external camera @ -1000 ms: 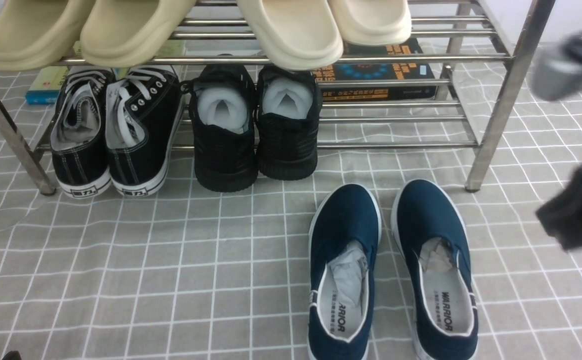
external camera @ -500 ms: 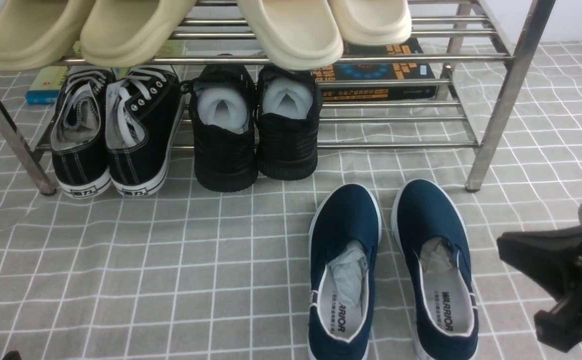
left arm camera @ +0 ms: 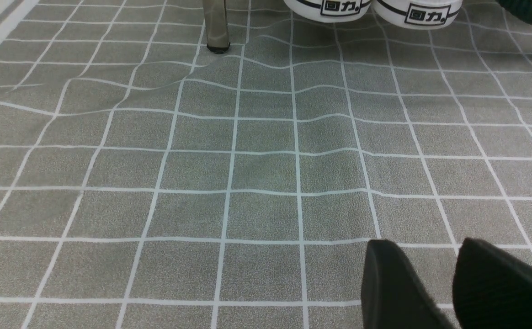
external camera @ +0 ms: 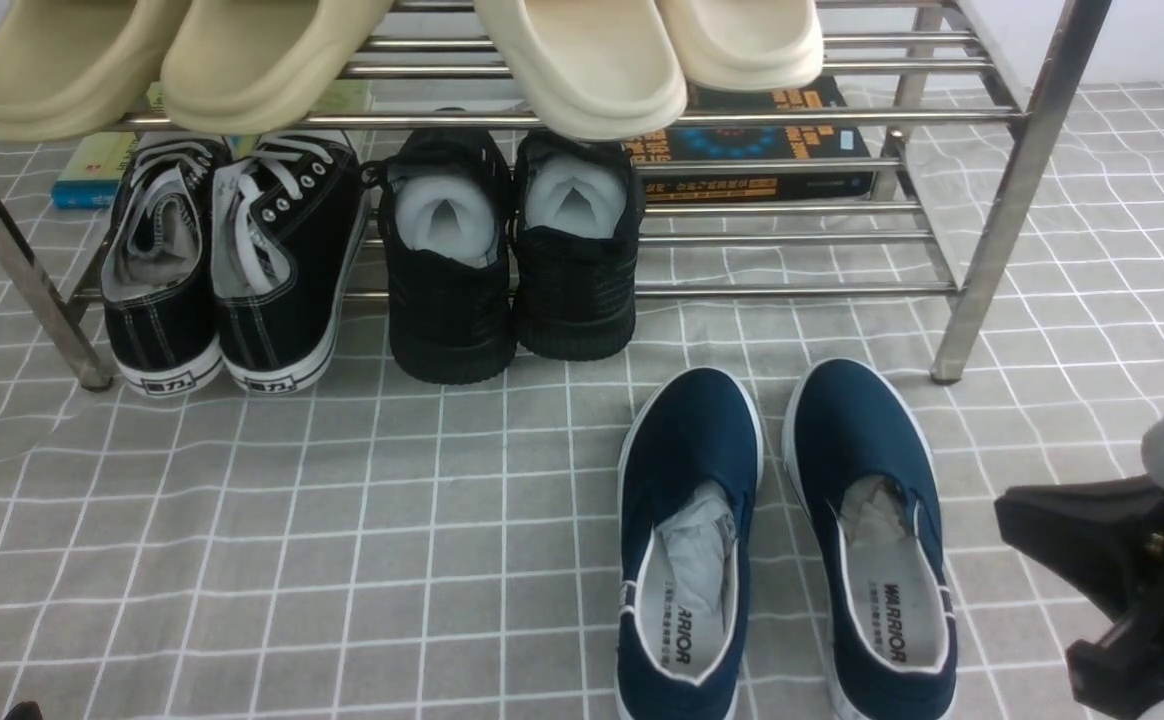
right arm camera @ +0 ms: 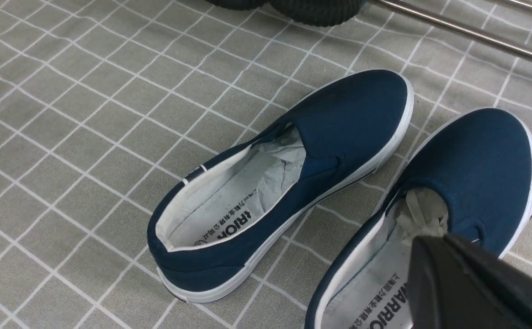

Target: Take the shoes off the shelf with your hand from the grey coffee tablecloth.

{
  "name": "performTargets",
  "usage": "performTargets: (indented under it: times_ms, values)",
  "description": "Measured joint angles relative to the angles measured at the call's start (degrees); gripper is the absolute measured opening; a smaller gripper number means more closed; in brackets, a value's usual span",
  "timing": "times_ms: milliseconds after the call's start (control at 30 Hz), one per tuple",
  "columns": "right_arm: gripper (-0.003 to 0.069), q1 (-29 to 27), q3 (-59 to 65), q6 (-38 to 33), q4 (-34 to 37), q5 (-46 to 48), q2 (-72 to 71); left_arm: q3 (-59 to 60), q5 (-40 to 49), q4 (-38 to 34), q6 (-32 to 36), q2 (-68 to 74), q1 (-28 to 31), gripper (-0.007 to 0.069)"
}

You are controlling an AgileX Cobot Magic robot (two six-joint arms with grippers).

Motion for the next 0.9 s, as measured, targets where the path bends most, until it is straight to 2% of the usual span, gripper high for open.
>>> performTargets:
  times_ms: [167, 233, 400, 567, 900]
  values:
    - [-0.0001, -5.54, 5.07, -0.33, 0.36, -1.65, -7.26, 0.0, 0.0, 0.0, 0.0, 0.0, 0.0, 0.024]
    - [0.0, -12.09, 10.02, -0.33, 0.42, -2.68, -13.62, 0.0, 0.0, 0.0, 0.0, 0.0, 0.0, 0.024]
    - [0.0003, -23.82, 21.94, -0.33, 0.29, -2.66, -30.72, 0.0, 0.0, 0.0, 0.0, 0.0, 0.0, 0.024]
    - [0.0007, -31.24, 31.12, -0.33, 1.18, -1.16, -45.22, 0.0, 0.0, 0.0, 0.0, 0.0, 0.0, 0.024]
    - [0.0014, -33.19, 31.11, -2.93, 2.26, 3.88, -46.78, 0.0, 0.0, 0.0, 0.0, -0.05, 0.0, 0.024]
